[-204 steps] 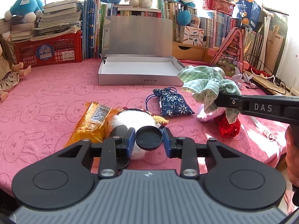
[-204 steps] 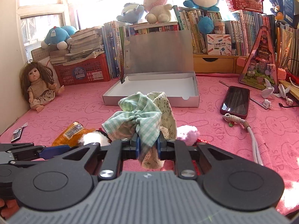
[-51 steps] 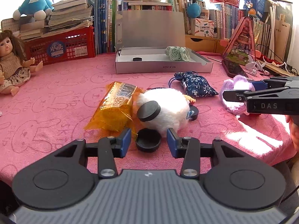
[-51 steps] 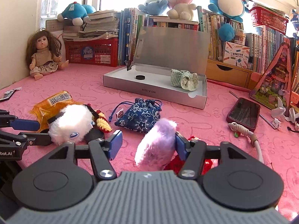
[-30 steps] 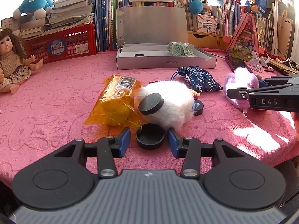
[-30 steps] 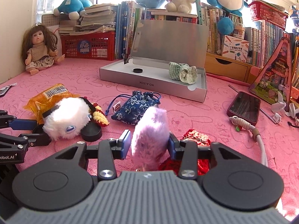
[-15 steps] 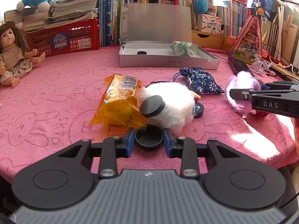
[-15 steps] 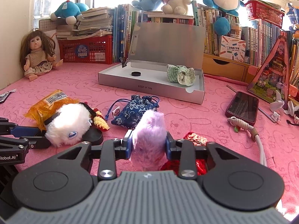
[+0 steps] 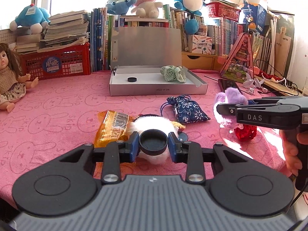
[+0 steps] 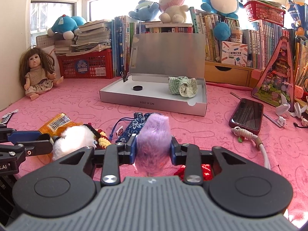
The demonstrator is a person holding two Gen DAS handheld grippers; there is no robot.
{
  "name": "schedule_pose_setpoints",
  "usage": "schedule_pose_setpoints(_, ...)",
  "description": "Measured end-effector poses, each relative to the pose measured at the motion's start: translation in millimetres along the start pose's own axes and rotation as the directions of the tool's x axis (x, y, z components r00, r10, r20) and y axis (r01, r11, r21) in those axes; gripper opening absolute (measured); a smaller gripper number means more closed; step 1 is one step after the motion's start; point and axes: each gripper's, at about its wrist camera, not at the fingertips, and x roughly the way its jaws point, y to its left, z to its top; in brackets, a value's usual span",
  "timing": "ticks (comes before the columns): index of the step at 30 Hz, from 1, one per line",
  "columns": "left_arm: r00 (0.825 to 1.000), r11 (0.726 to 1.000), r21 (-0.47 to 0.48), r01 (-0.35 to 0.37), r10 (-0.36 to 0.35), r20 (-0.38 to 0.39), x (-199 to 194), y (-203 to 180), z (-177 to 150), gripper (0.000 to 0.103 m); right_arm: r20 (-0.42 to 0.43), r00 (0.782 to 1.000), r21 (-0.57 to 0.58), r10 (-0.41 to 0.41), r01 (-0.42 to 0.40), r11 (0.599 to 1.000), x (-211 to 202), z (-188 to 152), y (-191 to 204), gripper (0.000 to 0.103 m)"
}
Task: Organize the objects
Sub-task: 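Carry the black cap and purple pom-pom with both tools into the box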
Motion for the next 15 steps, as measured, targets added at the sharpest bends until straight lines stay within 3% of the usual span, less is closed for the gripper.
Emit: schedule_pose_setpoints(15,1.0,1.0,-0.019,0.007,-0.008,-0.017,41,-12,42,0.038,-0.031,0.998,0.077,-0.047,0.05,0.996,12,19,-6,0.037)
